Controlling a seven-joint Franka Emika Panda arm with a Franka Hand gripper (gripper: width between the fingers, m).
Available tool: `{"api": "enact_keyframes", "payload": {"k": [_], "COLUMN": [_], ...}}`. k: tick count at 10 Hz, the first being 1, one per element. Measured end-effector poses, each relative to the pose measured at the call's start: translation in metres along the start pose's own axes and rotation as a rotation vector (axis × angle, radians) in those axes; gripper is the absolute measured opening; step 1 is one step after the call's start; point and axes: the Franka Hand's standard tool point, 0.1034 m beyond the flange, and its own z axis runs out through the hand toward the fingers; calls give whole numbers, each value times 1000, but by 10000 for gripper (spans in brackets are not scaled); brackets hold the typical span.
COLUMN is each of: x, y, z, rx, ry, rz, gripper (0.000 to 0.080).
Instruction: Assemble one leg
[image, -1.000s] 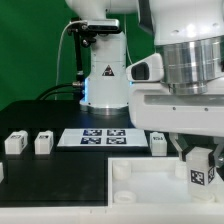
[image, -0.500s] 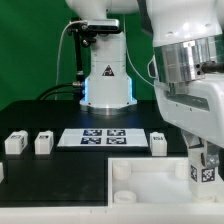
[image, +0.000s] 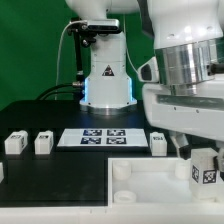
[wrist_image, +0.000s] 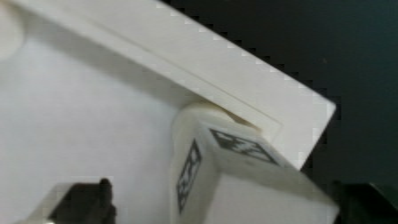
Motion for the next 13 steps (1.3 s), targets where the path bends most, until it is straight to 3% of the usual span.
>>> {"api": "enact_keyframes", "payload": {"k": [3, 4, 5, 6, 7, 8, 11, 13], "x": [1, 1, 1, 4, 8, 7, 6, 6], "y": [1, 1, 1, -1, -1, -1, -2, -2], "z": [0, 0, 0, 0, 1, 2, 2, 2], "rx": [-1, -18, -60, -77, -77, -71, -66, -67], "ry": [2, 1, -2, -17, -27, -22, -21, -16], "rz": [-277, -439, -637, -817, -906, -815, -659, -533], "gripper": [645, 649, 649, 649, 649, 649, 290, 291]}}
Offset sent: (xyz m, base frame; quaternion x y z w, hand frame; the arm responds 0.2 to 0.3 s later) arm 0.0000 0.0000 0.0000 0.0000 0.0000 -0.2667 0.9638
